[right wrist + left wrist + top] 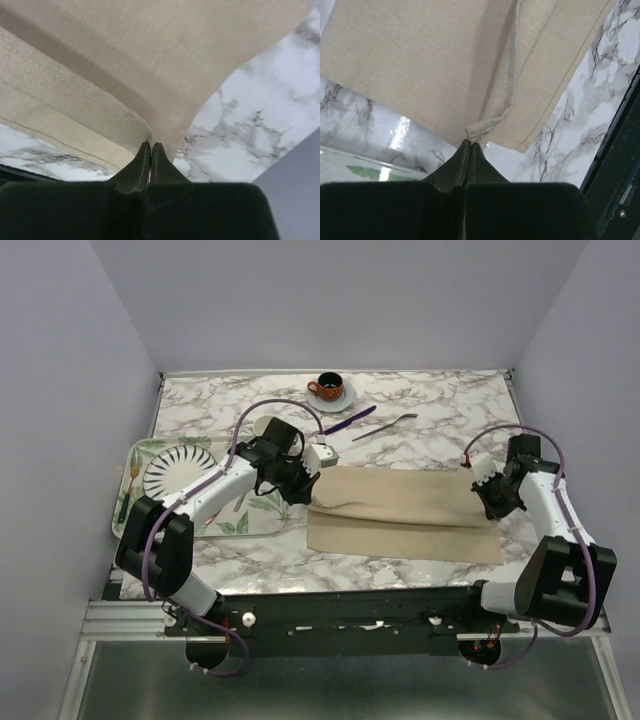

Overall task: Fold the napkin into a case and place the utensils inside
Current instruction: Fold and flatten the napkin at the center of the board.

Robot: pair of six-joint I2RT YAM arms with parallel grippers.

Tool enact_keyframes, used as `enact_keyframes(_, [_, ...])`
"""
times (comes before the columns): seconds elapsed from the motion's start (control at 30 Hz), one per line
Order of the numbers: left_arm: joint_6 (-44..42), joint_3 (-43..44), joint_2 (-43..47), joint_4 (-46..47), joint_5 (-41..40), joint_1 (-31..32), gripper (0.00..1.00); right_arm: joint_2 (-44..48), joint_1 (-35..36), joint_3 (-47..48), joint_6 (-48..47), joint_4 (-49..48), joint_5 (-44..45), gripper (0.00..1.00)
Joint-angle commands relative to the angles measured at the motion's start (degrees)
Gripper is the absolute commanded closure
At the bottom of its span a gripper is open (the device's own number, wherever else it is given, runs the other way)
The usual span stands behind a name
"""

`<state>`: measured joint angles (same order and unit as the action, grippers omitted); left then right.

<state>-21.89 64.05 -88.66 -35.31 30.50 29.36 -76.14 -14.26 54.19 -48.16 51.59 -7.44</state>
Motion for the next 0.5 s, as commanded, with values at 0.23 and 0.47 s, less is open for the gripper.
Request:
enact_keyframes(0.23, [1.4,-7.1,-5.5,5.7,0.2,1.8,1.0,-9.1,-0.6,-8.8,-0.9,-10.5,4.2,0.99])
enact_keyframes(0.47, [0.7,-9.0,-6.3,7.4,-0.8,2.0,1.0,-8.0,-0.7,-7.7,-2.2,-9.4,3.2,0.99])
